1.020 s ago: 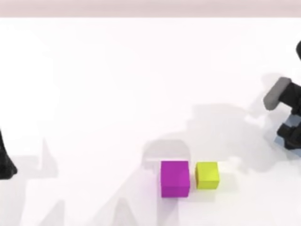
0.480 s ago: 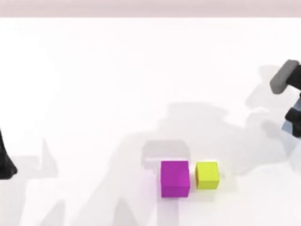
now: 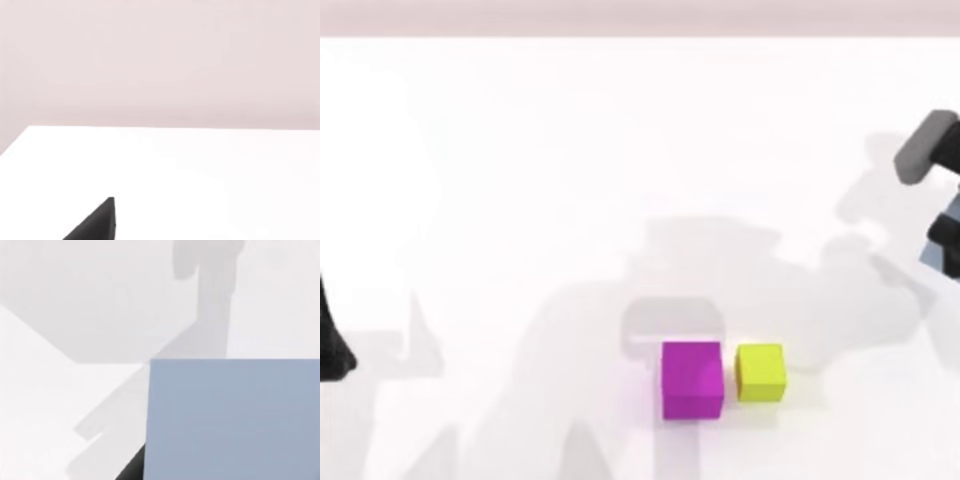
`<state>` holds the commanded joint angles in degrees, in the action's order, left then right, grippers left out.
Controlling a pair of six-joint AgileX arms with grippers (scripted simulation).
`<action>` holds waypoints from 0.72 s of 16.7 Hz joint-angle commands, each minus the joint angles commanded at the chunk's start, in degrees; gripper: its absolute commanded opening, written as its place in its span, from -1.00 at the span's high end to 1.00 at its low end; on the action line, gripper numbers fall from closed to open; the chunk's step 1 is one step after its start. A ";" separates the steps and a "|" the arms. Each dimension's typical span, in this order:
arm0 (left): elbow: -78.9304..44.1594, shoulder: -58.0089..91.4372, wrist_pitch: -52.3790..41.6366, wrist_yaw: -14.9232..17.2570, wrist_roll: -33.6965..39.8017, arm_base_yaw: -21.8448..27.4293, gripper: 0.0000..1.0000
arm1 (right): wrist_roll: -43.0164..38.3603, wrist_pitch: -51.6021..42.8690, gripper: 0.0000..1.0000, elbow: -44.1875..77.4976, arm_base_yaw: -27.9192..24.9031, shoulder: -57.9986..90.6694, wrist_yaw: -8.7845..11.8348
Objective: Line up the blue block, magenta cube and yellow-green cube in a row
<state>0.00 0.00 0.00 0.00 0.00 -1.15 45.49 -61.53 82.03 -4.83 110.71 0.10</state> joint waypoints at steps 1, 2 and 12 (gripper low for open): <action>0.00 0.00 0.00 0.00 0.00 0.00 -1.00 | -0.31 -0.65 1.00 1.32 -1.30 0.92 -0.01; 0.00 0.00 0.00 0.00 0.00 0.00 -1.00 | -0.73 -1.55 1.00 3.21 -3.14 2.18 -0.02; 0.00 0.00 0.00 0.00 0.00 0.00 -1.00 | -9.68 -16.93 1.00 38.90 -41.15 22.62 -0.07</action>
<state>0.00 0.00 0.00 0.00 0.00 -1.15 35.81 -78.46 120.93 -45.98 133.33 0.03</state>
